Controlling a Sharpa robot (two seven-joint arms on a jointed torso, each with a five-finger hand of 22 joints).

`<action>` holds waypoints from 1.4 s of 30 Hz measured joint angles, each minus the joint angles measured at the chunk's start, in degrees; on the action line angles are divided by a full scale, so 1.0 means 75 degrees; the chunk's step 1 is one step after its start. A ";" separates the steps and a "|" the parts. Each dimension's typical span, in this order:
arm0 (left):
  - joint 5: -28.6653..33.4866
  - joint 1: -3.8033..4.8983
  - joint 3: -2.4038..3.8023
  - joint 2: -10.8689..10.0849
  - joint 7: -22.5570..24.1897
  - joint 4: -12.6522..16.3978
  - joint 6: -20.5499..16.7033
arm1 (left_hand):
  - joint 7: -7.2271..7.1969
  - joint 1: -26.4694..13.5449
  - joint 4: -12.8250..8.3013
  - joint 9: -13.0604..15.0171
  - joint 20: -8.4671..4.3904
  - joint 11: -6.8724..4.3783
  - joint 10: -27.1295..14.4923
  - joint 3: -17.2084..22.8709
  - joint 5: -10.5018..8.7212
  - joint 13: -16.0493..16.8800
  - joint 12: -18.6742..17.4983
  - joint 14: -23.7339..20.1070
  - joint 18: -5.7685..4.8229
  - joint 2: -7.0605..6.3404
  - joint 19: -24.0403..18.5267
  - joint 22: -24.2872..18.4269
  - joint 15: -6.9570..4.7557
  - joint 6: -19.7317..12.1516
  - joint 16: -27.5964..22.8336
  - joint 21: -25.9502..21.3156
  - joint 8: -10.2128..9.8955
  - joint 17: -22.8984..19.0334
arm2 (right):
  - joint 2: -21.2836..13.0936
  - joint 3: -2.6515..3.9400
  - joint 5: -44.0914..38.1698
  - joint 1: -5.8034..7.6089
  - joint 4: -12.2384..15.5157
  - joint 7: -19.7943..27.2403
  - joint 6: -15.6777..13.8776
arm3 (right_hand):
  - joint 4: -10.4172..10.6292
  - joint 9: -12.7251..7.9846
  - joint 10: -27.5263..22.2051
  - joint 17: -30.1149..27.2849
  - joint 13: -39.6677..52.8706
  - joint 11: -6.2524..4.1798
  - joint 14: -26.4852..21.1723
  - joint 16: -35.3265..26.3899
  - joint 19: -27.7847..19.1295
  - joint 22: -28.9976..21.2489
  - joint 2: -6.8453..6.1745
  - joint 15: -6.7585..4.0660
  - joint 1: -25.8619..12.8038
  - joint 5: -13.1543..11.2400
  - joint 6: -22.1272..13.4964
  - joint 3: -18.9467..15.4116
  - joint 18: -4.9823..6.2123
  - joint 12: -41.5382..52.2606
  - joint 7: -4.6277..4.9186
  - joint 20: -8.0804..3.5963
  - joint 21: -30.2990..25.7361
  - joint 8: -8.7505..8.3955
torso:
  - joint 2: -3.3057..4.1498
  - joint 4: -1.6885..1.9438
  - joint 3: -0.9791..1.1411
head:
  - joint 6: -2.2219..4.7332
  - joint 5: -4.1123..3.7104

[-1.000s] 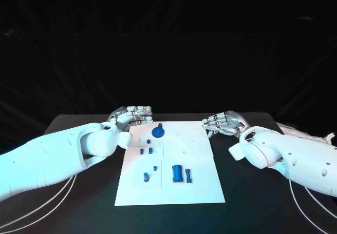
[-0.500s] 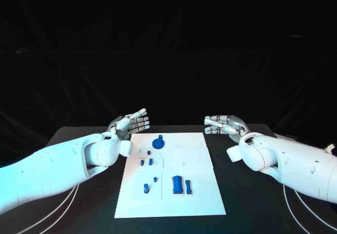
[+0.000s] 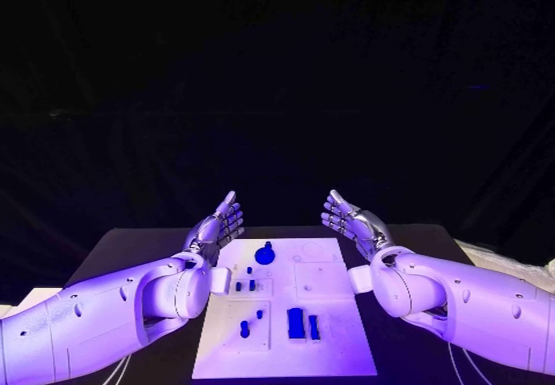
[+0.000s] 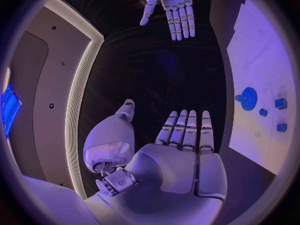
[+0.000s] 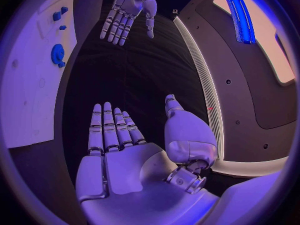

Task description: Assemble the parts on the task board

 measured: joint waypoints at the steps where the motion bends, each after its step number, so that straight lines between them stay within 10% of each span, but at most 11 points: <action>1: -0.0041 -0.0026 0.0007 -0.0011 0.0060 0.0085 -0.0171 | -0.0023 -0.0165 0.0006 -0.0003 -0.0032 -0.0028 -0.0128 -0.0035 0.0000 -0.0002 0.0000 -0.0119 -0.0021 0.0007 -0.0098 -0.0061 -0.0010 -0.0125 -0.0054 0.0000 0.0000 -0.0012 | -0.0019 0.0006 0.0101 -0.0016 0.0105 0.0071 -0.0164 | 0.0003 -0.0041 -0.0137 -0.0062 -0.0012 -0.0003 -0.0143 -0.0032 -0.0127 -0.0066 0.0002 -0.0002 -0.0175 -0.0009 -0.0126 -0.0043 -0.0107 0.0000 -0.0031 -0.0031 -0.0039 0.0000 | -0.0004 0.0003 0.0002 | 0.0001 -0.0001; 7: -0.0269 -0.0124 0.0038 -0.0055 0.0385 0.0438 -0.1087 | -0.0095 -0.1057 0.0004 -0.0011 -0.0474 -0.0111 -0.0831 -0.0239 0.0000 -0.0008 0.0000 -0.0751 -0.0439 0.0034 -0.0623 -0.0395 -0.0049 -0.0777 -0.0221 0.0000 0.0001 -0.0055 | -0.0088 0.0020 0.0632 -0.0078 0.0519 0.0454 -0.1024 | -0.0001 -0.0185 -0.0880 -0.0395 -0.0063 -0.0034 -0.0937 -0.0464 -0.0806 -0.0320 -0.0002 -0.0007 -0.1129 -0.0087 -0.0802 -0.0144 -0.0481 0.0000 -0.0147 -0.0146 -0.0257 0.0000 | -0.0012 0.0011 0.0005 | 0.0004 -0.0001; 15: -0.0413 -0.0135 0.0042 -0.0063 0.0589 0.0487 -0.1559 | -0.0130 -0.1947 -0.0001 -0.0011 -0.0706 -0.0141 -0.1533 -0.0759 0.0000 -0.0011 0.0000 -0.1385 -0.0616 0.0046 -0.1174 -0.0729 -0.0066 -0.1438 -0.0311 0.0000 0.0001 -0.0068 | -0.0099 0.0022 0.0918 -0.0084 0.0556 0.0670 -0.1451 | 0.0006 -0.0239 -0.1617 -0.0724 -0.0079 -0.0040 -0.1713 -0.0682 -0.1471 -0.0422 -0.0002 -0.0010 -0.2066 -0.0116 -0.1468 -0.0216 -0.0595 0.0000 -0.0194 -0.0195 -0.0771 -0.0029 | -0.0015 0.0015 0.0007 | 0.0005 -0.0001; 42: -0.0489 -0.0136 0.0042 -0.0064 0.0699 0.0491 -0.1771 | -0.0145 -0.4151 -0.0003 -0.0016 -0.0774 -0.0157 -0.3266 -0.0948 0.0000 -0.0008 0.0000 -0.2943 -0.0617 0.0049 -0.2552 -0.1570 -0.0067 -0.3057 -0.0339 0.0001 -0.0027 -0.0077 | -0.0099 0.0023 0.1075 -0.0085 0.0560 0.0789 -0.1655 | 0.0006 -0.0258 -0.3477 -0.1561 -0.0084 -0.0050 -0.3692 -0.0735 -0.3163 -0.0453 0.0003 -0.0014 -0.4447 -0.0115 -0.3153 -0.0216 -0.0711 0.0001 -0.0216 -0.0211 -0.0952 -0.0028 | -0.0015 0.0015 0.0007 | 0.0006 -0.0002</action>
